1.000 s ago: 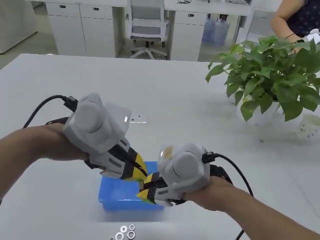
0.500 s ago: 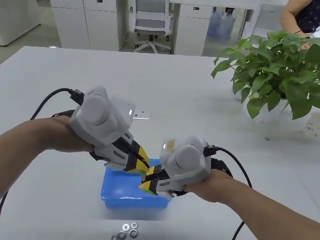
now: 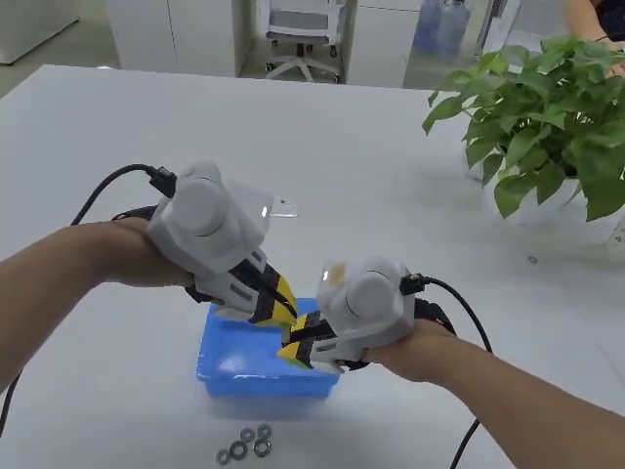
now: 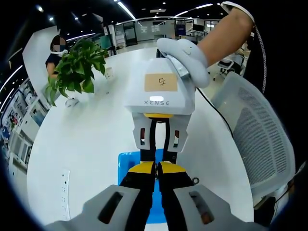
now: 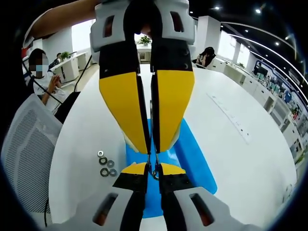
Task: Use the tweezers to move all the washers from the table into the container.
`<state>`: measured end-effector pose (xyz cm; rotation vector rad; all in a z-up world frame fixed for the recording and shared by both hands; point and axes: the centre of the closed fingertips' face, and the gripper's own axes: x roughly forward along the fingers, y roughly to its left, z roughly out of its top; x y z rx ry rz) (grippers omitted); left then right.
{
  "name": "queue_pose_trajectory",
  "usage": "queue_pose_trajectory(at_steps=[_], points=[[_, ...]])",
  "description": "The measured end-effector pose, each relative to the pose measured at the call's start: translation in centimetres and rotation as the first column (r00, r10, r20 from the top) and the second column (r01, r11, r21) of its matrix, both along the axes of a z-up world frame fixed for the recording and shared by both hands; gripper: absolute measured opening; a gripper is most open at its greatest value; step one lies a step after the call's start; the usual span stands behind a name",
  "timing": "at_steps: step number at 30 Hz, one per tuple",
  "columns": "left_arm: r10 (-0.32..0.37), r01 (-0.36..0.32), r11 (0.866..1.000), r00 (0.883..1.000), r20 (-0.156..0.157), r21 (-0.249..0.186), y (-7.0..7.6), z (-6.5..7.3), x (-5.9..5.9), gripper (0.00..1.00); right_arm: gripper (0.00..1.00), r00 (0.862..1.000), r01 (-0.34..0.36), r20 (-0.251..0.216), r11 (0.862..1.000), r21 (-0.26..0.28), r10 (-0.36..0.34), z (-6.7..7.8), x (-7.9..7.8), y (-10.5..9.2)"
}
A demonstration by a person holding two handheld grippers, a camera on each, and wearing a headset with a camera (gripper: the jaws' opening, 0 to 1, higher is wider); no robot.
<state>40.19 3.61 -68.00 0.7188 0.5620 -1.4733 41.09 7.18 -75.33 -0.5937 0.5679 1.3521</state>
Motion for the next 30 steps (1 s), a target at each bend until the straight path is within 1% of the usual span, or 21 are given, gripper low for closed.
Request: queue_pose_trajectory(at_steps=[10, 19, 23, 30], points=[[0.008, -0.008, 1.0, 1.0, -0.013, 0.005, -0.3, -1.8, 0.8, 0.06, 0.1, 1.0, -0.005, -0.013, 1.0, -0.021, 0.005, -1.8, 0.6, -0.5], [0.026, -0.026, 1.0, 0.999, -0.02, 0.0, -0.3, -2.8, 1.4, 0.06, 0.1, 1.0, -0.008, -0.02, 0.999, -0.032, 0.007, -2.8, 1.2, -0.7], [0.03, -0.03, 1.0, 0.999, -0.023, 0.001, -0.3, -3.2, 1.5, 0.06, 0.11, 1.0, -0.012, -0.025, 0.999, -0.041, 0.011, -3.3, 1.3, -0.6], [0.036, -0.036, 0.999, 0.999, -0.028, 0.0, -0.3, -3.5, 1.6, 0.06, 0.11, 0.999, -0.017, -0.029, 0.999, -0.051, 0.015, -3.7, 1.3, -0.8]])
